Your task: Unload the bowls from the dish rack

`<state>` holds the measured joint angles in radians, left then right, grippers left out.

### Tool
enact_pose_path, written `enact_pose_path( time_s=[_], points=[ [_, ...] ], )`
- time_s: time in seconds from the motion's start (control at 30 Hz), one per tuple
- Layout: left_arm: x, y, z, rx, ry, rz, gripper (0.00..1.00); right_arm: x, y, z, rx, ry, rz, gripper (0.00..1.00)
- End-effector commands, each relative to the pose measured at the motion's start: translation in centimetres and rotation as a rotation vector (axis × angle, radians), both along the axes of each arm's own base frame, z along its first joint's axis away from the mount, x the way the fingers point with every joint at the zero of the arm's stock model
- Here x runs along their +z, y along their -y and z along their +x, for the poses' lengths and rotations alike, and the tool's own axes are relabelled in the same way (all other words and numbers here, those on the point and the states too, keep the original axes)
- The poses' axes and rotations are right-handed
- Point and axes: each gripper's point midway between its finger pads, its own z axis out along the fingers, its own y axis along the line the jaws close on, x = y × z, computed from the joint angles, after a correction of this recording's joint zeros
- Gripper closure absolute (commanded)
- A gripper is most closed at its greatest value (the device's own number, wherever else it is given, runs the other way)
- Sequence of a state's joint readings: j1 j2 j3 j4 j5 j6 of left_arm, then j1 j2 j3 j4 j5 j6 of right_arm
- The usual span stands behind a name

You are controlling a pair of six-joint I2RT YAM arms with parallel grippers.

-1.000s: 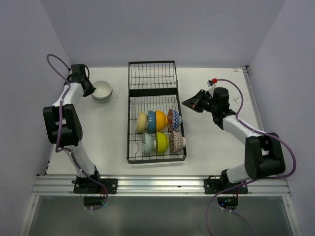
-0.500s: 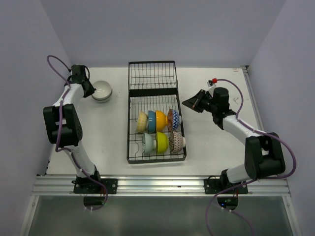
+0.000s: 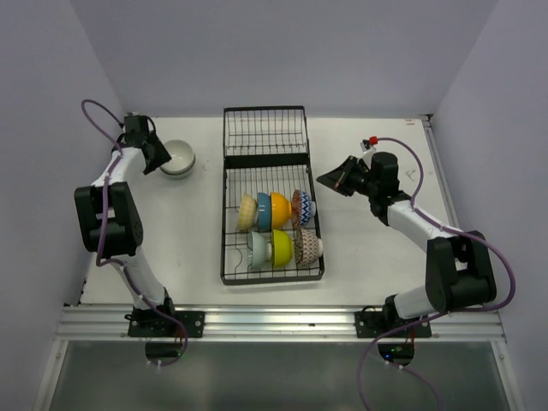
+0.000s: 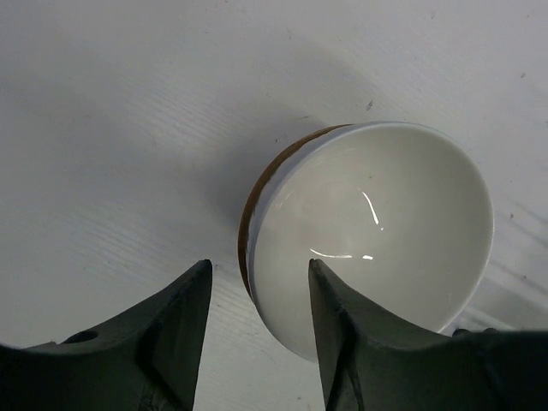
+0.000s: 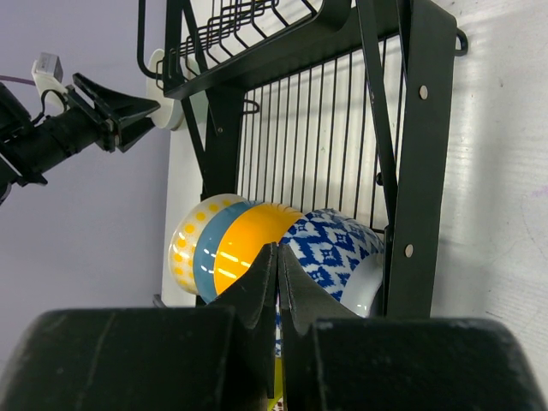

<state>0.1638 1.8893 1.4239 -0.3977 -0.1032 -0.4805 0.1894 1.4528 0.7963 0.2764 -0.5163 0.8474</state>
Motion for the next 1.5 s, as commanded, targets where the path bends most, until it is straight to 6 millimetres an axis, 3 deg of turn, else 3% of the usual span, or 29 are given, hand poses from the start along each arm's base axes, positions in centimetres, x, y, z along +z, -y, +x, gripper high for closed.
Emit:
enact_pose_path(
  time_s=[0.0,0.1,0.23,0.27,0.4,0.43,0.47,0.53,0.57,0.63,0.7,0.77,0.8,0.83,1.07,1.47],
  points=[
    [4.5,-0.4,0.8,0.001,0.132,0.01,0.46,0.9,-0.1,0.2,0.012,0.036,0.006,1.0],
    [6.4,-0.2,0.9,-0.014,0.18,0.016,0.39,1.2,0.0,0.1,0.013,0.043,0.001,0.99],
    [8.9,0.9,1.0,-0.068,0.259,-0.011,0.34,1.4,0.1,0.0,0.011,0.043,-0.015,0.9],
    [9.9,1.1,0.9,-0.075,0.281,-0.007,0.34,1.6,0.1,-0.1,0.012,0.047,-0.016,0.83],
    [12.1,3.4,-0.1,-0.176,0.346,-0.062,0.32,2.3,0.3,-0.2,0.009,0.066,-0.027,0.69],
    [13.6,4.6,-0.4,-0.231,0.394,-0.09,0.32,2.2,0.4,-0.3,0.009,0.059,-0.032,0.68],
    [12.7,5.5,-1.3,-0.263,0.384,-0.114,0.32,2.3,0.4,-0.4,0.014,0.067,-0.038,0.65],
    [14.1,7.7,-2.4,-0.336,0.445,-0.14,0.32,2.4,0.5,-0.7,0.016,0.063,-0.048,0.61],
    [12.5,8.8,-3.5,-0.358,0.419,-0.169,0.32,2.4,0.5,-0.8,0.018,0.065,-0.055,0.6],
    [13.1,11.5,-4.9,-0.444,0.455,-0.192,0.32,2.6,0.8,-1.2,0.018,0.07,-0.075,0.54],
    [11.7,13.4,-6.4,-0.508,0.429,-0.191,0.32,3.1,1.1,-1.6,0.02,0.088,-0.099,0.5],
    [12.2,16.3,-7.8,-0.606,0.453,-0.188,0.32,2.6,1.5,-2.2,0.023,0.078,-0.141,0.48],
    [11.3,17.5,-8.8,-0.653,0.453,-0.214,0.32,2.1,1.7,-2.6,0.025,0.061,-0.159,0.46],
    [12.1,18.4,-9.7,-0.691,0.486,-0.221,0.32,2.6,1.9,-2.8,0.025,0.078,-0.169,0.45],
    [12.8,21.1,-12.8,-0.822,0.595,-0.269,0.32,1.6,2.9,-4.4,0.029,0.067,-0.246,0.4],
    [8.9,25.2,-15.2,-0.942,0.463,-0.292,0.33,-0.8,3.9,-6.2,0.03,0.041,-0.305,0.35]
  ],
)
